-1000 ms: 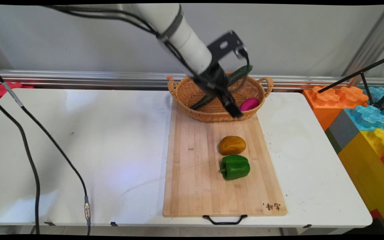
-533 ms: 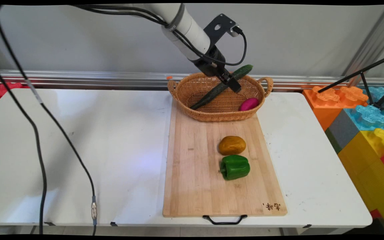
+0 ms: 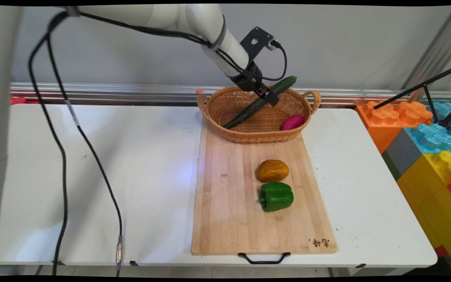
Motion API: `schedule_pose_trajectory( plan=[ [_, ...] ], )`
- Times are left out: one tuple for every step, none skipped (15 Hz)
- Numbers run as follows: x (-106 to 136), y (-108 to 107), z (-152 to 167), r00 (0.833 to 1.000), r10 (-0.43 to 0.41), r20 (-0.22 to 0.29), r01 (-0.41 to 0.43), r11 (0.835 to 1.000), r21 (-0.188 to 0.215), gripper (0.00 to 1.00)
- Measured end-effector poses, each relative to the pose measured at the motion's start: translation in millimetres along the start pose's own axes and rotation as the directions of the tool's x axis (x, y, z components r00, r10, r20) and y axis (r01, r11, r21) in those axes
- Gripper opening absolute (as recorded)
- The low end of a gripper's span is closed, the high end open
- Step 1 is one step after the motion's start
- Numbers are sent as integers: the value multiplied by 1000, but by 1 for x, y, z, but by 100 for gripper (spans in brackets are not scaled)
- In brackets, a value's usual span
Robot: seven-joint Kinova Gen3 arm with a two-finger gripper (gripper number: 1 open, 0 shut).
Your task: Pick up the cucumber from the vegetable basket
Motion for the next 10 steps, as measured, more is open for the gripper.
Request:
schedule_pose_trajectory(
  plan=[
    [0,-3,8,1000,0,0,0,1000,14,100],
    [-2,-8,16,1000,0,0,0,1000,31,100],
    [-3,-12,22,1000,-1,0,1,999,45,100],
    [-5,-15,30,1000,-1,0,1,998,57,100],
    [-7,-18,38,1000,0,0,0,998,66,100],
    [-8,-21,45,1000,0,0,0,997,73,100],
    [-10,-22,51,1000,2,-1,-1,997,79,100],
    [-11,-25,57,1000,3,-2,-3,996,87,100],
    [-13,-26,63,1000,5,-4,-5,996,93,100],
    [-13,-28,67,1000,7,-6,-6,995,96,100]
  ],
)
